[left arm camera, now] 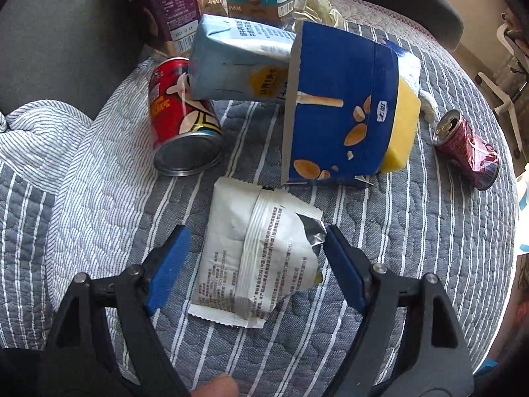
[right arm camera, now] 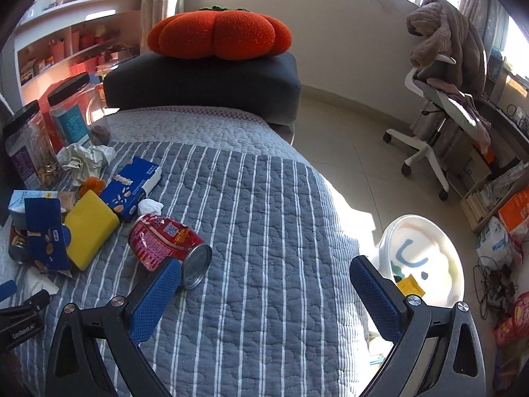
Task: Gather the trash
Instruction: 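Return the left tool to the bed and grasp the white wrapper, then grasp the blue snack box with the right tool while the left tool holds the white wrapper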
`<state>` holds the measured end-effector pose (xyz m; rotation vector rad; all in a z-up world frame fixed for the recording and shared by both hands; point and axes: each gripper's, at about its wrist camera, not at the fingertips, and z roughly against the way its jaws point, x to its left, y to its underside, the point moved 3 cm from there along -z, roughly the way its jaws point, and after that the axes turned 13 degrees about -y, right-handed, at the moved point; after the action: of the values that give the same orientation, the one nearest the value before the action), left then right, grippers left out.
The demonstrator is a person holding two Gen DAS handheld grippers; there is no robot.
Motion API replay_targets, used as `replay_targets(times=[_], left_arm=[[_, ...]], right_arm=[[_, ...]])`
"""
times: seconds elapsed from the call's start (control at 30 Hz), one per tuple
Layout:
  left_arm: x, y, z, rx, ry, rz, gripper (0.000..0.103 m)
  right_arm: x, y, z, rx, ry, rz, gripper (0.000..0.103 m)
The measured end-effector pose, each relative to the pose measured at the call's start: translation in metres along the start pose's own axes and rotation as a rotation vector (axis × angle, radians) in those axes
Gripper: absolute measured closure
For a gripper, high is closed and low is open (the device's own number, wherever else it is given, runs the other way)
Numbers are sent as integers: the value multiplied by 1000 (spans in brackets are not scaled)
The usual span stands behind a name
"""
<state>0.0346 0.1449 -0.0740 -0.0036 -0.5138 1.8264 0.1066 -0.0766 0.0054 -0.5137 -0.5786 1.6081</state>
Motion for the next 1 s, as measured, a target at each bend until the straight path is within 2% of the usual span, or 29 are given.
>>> replay_targets(times=[0.13,0.23,0.3,0.33,0.4,0.43,0.5,0.6,0.7,0.87,1.0], left_arm=[[2,5,-13,58,41,10,22],[3,6,-15,64,60,8,30],[4,7,-10,52,75,4,46],[4,7,-9,49,79,1,49],[8,6,-9,40,83,4,63],[14,6,-9,40,93,8,67],[18,6,-7,37,104,15,95],[27,7,0,34,144,26,95],[35,8,9,-2,168,24,95],[55,11,44,-90,226,39,95],[75,6,67,-172,216,68,95]], right_arm=[[13,0,-11,23,-33,7,0],[17,-1,-20,44,-68,-4,0],[18,-3,-24,55,-91,-15,0],[19,-3,-27,61,-104,-20,0],[20,-4,-32,75,-125,-24,0],[20,-4,-34,78,-133,-25,0],[22,-5,-38,84,-139,-16,0],[25,-6,-42,85,-156,8,0],[34,-9,-42,73,-202,29,0],[61,-16,-36,40,-361,54,0],[94,-24,-35,16,-490,99,0]])
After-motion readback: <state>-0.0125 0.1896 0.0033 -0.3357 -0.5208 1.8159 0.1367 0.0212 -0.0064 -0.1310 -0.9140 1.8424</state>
